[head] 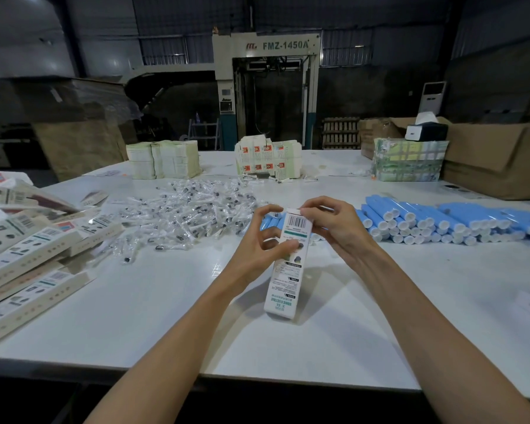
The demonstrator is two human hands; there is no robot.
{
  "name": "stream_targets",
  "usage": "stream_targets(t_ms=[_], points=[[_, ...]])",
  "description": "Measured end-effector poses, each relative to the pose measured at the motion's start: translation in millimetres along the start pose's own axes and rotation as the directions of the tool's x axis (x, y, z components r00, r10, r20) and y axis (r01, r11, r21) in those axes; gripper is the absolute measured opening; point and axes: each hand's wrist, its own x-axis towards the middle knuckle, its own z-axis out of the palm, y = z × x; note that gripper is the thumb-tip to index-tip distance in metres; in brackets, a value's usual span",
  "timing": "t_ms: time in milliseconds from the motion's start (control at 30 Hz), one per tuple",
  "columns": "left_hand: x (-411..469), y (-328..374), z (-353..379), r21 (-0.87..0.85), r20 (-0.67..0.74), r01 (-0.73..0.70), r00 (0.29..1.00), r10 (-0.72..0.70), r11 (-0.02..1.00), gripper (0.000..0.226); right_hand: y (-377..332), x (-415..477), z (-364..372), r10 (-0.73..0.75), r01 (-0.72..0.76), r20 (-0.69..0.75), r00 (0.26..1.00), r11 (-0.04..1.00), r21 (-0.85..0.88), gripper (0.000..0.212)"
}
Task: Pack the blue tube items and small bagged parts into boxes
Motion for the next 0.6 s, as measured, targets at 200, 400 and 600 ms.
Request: stream_targets(t_ms=[200, 400, 600], points=[[-1.5, -1.2, 3.7, 0.0, 0.014, -0.029, 0.999, 0.029, 1.0, 0.071, 1.2, 1.3, -8.9, 0.113, -0.119, 0.071, 0.991, 0.989, 0.085, 0.015], [-1.9, -3.9, 2.9, 0.02, 0.017, -0.042, 0.999, 0.041, 0.999, 0.074, 2.8, 0.4, -16.0, 0.109, -0.12, 0.141, 0.984, 0.99, 0.073, 0.014], [-3.0, -4.6, 0.9, 0.044, 0.0, -0.064, 0.998, 0.064, 0.997, 0.065, 8.0, -5.6, -11.8, 0.032, -0.045, 0.194, 0.981, 0.997, 0.063, 0.02]])
